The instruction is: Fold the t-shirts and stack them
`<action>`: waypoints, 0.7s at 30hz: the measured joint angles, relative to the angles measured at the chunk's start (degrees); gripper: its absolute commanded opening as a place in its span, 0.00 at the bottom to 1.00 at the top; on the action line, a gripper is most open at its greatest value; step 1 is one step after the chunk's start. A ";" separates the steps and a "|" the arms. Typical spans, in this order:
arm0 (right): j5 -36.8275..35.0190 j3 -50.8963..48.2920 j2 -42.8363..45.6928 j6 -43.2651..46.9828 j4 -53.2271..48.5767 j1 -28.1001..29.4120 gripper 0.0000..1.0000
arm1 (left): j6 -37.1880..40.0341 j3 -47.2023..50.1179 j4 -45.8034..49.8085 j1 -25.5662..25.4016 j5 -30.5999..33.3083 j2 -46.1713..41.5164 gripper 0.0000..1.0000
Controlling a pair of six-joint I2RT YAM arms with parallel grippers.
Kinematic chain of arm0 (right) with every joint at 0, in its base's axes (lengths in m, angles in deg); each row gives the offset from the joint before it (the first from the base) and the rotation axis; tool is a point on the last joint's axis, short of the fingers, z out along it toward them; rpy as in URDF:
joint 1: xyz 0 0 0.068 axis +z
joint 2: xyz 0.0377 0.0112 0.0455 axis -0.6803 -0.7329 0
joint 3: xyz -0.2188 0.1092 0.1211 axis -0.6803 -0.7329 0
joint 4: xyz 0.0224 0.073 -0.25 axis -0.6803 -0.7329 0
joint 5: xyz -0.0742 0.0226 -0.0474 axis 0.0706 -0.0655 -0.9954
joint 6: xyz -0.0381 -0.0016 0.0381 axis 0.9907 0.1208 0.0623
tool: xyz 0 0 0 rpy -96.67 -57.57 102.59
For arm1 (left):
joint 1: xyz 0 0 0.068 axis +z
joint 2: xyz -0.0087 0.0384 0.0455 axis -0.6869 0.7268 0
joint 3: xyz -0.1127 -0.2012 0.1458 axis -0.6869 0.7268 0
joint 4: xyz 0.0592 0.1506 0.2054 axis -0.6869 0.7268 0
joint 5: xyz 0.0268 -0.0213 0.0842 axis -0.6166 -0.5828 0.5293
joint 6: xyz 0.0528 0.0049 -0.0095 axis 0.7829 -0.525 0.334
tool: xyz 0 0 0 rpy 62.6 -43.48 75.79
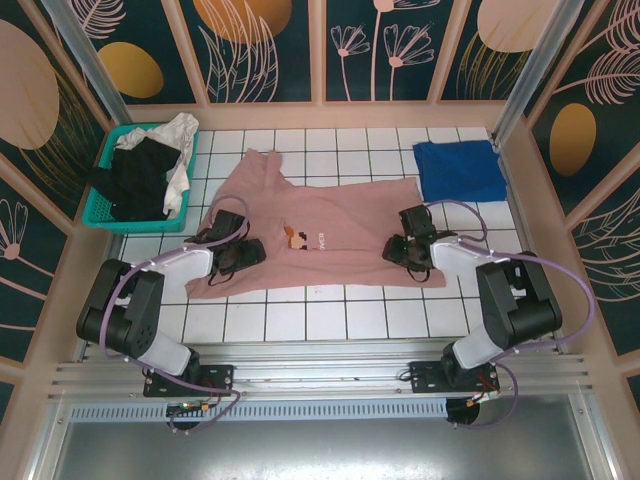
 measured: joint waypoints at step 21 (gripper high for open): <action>-2.58 16.17 -0.22 5.18 -6.40 -5.35 0.53 | 6.16 -31.23 15.37 0.96 9.40 7.93 0.93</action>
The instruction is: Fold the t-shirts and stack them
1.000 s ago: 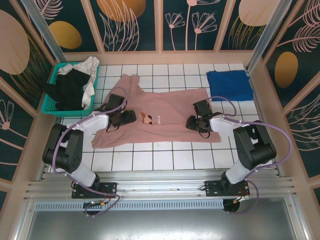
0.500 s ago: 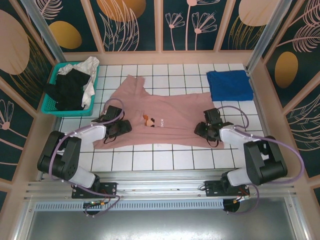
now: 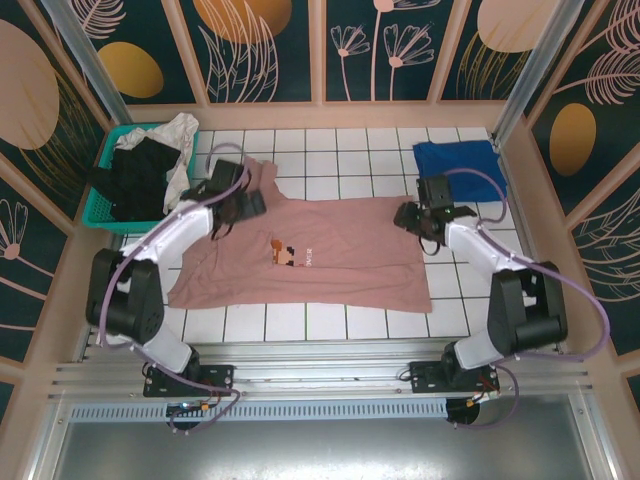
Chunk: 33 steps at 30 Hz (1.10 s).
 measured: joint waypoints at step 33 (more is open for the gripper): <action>-1.25 23.87 -32.00 10.03 2.69 -4.55 0.40 | 4.81 -59.08 1.70 8.24 1.01 54.73 0.00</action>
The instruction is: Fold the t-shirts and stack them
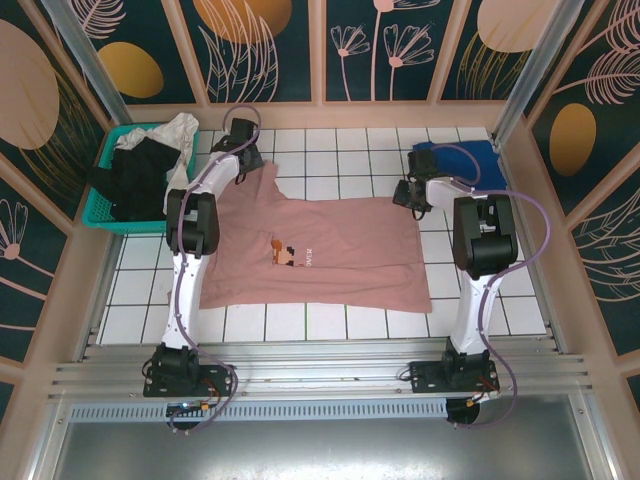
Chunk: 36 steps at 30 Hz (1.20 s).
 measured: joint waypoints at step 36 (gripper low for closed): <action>10.29 -28.35 27.06 0.59 2.67 -4.85 0.10 | 2.32 76.22 -6.56 0.00 -2.69 -83.36 0.00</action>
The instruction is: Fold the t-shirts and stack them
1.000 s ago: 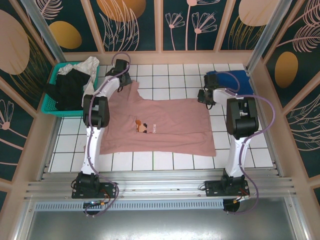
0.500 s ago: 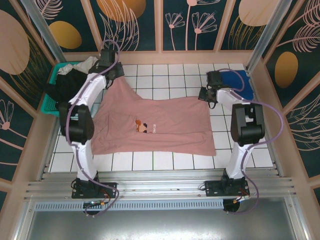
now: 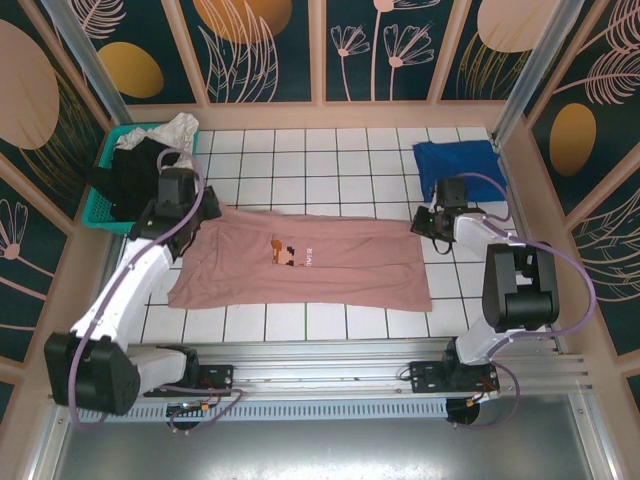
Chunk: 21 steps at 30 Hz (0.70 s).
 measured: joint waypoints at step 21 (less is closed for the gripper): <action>5.64 -9.86 8.81 -5.86 0.87 -3.50 0.36 | -8.57 13.75 6.64 0.00 4.50 -13.86 0.00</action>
